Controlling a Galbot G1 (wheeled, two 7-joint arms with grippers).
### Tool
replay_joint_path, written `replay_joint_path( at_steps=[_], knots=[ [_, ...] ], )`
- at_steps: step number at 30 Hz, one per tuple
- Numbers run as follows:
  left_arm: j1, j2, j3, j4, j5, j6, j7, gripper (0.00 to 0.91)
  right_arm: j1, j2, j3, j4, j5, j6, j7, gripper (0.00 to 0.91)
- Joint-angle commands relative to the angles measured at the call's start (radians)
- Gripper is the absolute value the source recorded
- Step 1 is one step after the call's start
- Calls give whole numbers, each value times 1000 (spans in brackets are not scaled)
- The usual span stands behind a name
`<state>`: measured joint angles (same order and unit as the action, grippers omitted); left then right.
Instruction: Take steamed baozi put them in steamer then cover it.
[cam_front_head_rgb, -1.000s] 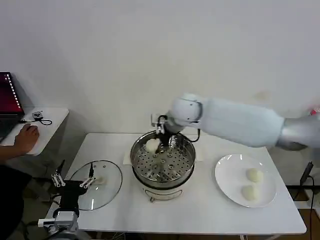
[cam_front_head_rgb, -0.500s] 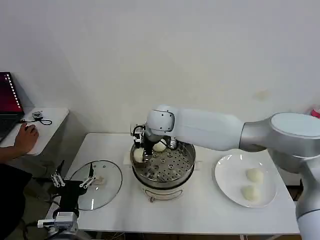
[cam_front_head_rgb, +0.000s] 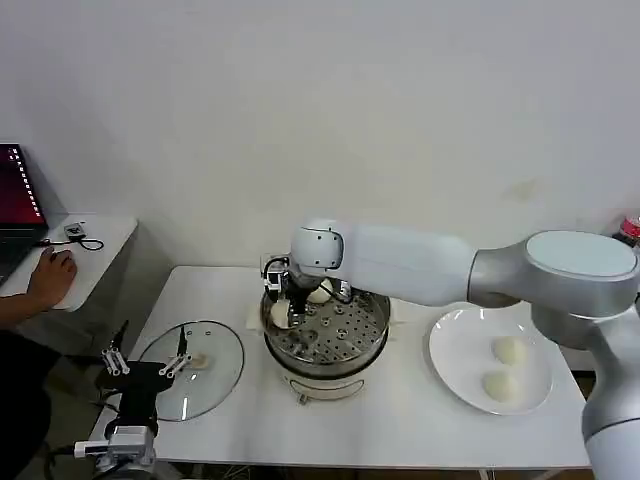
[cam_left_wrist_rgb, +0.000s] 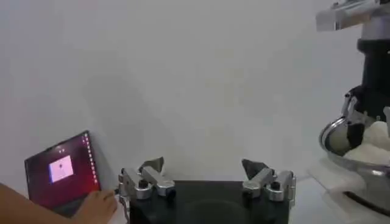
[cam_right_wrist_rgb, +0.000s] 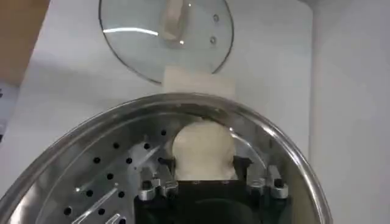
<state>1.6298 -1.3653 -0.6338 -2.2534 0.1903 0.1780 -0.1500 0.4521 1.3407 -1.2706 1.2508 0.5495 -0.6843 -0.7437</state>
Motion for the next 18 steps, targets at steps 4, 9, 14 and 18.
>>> replay_joint_path(
  at_steps=[4,9,14,18],
  knots=[
    [-5,2,6,1,2,4,2,907,74,-75,-7,106,-1,5,-11,907],
    [-10,10,9,6,0,10,4,907,186,-305,13,288,-45,43,-65,907],
    [-9,20,21,18,0,12,7,907,277,-584,-31,387,-233,186,-204,907],
    [-11,23,35,33,3,11,8,907,267,-811,3,405,-335,289,-276,907]
  ],
)
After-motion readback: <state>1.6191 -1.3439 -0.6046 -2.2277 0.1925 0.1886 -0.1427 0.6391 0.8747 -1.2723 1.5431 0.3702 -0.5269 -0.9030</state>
